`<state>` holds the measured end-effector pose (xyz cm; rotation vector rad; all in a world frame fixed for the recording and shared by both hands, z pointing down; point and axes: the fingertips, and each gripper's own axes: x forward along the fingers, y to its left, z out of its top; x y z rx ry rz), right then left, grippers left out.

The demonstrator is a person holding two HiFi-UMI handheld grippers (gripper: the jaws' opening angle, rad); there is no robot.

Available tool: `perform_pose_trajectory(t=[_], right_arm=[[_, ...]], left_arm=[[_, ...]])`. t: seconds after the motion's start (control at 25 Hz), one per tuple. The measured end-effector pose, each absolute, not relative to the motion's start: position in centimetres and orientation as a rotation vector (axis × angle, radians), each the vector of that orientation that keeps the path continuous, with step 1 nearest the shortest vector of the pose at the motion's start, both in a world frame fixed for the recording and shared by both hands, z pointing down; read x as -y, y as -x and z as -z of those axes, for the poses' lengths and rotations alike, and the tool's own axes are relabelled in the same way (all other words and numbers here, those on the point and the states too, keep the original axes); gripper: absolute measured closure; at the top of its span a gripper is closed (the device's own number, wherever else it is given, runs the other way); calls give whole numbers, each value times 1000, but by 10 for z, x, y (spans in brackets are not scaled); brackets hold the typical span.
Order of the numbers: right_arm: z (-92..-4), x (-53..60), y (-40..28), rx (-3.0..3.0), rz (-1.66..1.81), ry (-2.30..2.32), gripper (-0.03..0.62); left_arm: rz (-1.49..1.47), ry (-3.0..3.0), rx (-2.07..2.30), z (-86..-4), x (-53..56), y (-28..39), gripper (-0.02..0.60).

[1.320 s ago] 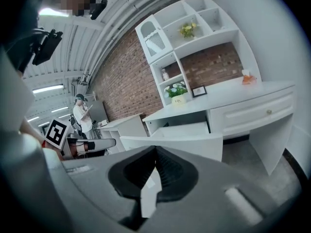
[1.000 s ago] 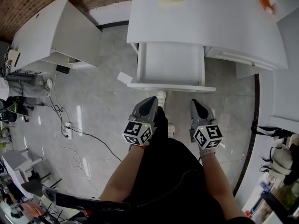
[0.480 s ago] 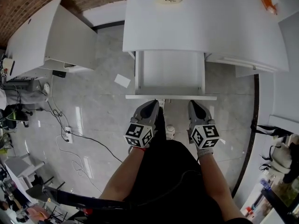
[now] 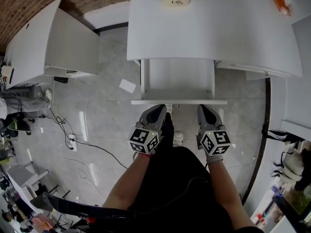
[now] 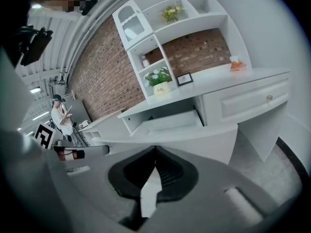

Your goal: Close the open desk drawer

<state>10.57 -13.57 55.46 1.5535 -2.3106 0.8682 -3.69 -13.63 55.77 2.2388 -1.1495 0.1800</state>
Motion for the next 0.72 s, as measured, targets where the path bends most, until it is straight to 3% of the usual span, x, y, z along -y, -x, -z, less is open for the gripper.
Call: perform_pose_trajectory(t=[0.72], right_arm=[[-554, 195, -105, 2315, -913, -1597, 592]], left_arm=[[-163, -2216, 1154, -558, 196, 38, 578]])
